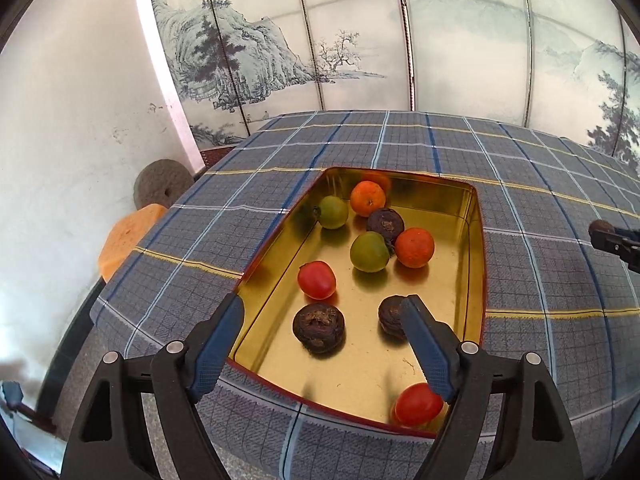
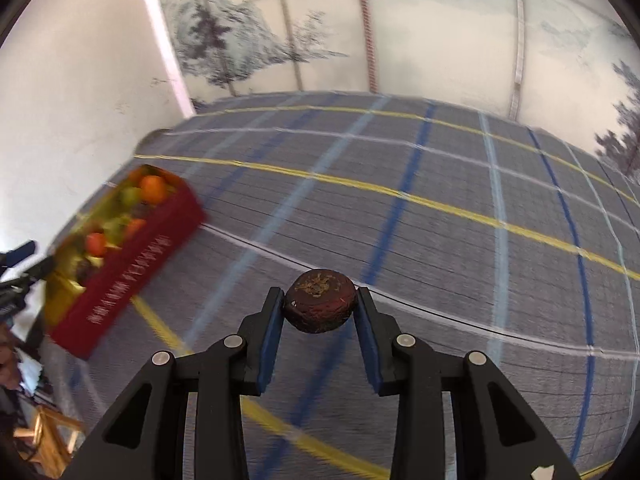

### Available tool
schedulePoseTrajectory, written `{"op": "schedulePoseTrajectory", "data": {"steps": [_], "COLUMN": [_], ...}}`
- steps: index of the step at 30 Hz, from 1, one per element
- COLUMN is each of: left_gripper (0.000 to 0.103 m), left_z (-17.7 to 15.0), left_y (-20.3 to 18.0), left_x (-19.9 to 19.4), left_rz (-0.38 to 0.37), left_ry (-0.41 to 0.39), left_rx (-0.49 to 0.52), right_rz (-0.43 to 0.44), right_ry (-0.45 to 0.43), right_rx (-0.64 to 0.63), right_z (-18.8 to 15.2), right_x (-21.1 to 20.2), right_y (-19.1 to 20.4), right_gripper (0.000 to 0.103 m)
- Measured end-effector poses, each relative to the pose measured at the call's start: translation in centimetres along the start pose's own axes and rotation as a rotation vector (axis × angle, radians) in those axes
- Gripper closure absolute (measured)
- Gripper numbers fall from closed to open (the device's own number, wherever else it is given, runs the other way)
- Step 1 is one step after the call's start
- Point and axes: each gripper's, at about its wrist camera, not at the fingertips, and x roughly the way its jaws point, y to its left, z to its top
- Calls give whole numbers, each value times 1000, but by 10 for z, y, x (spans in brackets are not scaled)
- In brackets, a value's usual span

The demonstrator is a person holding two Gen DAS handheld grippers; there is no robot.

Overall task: Organize fruits
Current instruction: 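Carry the brown fruit over the tin and open the right gripper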

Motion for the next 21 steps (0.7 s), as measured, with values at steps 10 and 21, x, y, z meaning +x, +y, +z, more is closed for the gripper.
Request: {"op": "schedulePoseTrajectory", "data": {"steps": [10, 21], "left_gripper": [22, 22], "left_z": [-4, -8], "left_y": [7, 30], "left_x": [-13, -17], "left_rz": [8, 38], "left_ry": [-29, -25], "left_rx": [-8, -37], "right_rz": [191, 276], "right_ry": [-46, -22], "right_rx": [-176, -237], "right_z": [30, 44], "right_x": [-12, 20], "right_y": [117, 178], "right_gripper": [70, 70]}}
